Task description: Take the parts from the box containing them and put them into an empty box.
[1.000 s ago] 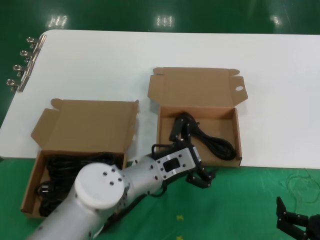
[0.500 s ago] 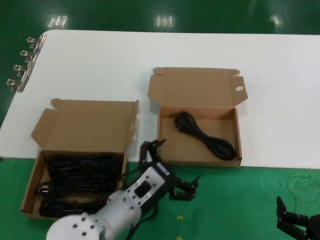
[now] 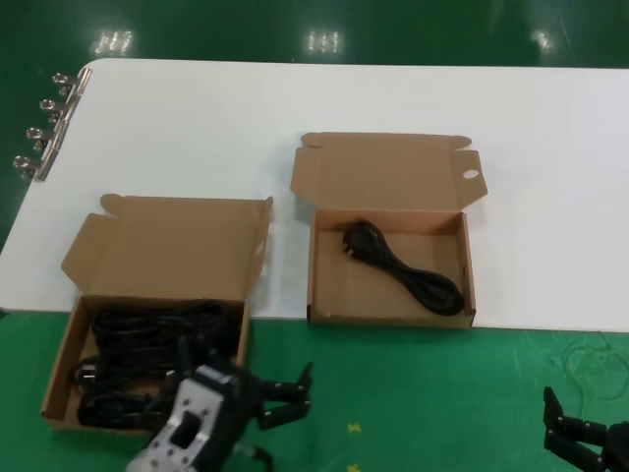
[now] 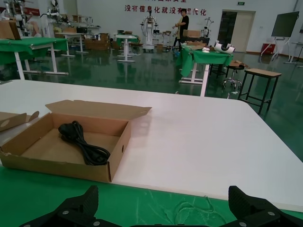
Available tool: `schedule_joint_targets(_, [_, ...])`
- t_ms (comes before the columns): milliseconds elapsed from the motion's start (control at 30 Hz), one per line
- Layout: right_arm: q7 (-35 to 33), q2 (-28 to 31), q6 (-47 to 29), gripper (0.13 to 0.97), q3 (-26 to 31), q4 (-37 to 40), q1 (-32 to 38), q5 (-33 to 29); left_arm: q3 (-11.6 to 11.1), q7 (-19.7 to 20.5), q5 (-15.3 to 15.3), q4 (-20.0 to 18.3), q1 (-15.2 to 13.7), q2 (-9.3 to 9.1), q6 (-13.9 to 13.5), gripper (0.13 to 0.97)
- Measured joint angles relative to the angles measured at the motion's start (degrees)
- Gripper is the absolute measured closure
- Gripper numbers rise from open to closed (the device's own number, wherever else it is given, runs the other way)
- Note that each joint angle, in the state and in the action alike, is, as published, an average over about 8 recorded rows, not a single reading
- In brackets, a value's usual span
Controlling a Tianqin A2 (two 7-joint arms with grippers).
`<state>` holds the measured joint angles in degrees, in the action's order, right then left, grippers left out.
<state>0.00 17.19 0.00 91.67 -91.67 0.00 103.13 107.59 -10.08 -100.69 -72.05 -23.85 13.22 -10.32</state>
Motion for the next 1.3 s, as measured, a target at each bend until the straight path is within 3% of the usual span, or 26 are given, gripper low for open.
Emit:
schedule_joint_targets(467, [0.00,0.00,0.00,0.129,0.00,0.00,0.00,0.00,-10.73,6.78,-1.65,-13.23,16.07,2.67,6.96,0.132])
schedule_joint_targets(633, [0.00,0.00,0.00,0.129,0.00,0.00,0.00,0.01,-13.39,8.47,-2.06,-16.51,20.07,3.34,8.67,0.132])
schedule_joint_targets(1300, [0.00,0.00,0.00,0.129,0.00,0.00,0.00,0.00,-13.98,8.85,-2.15,-17.23,20.94,3.48,9.06,0.132])
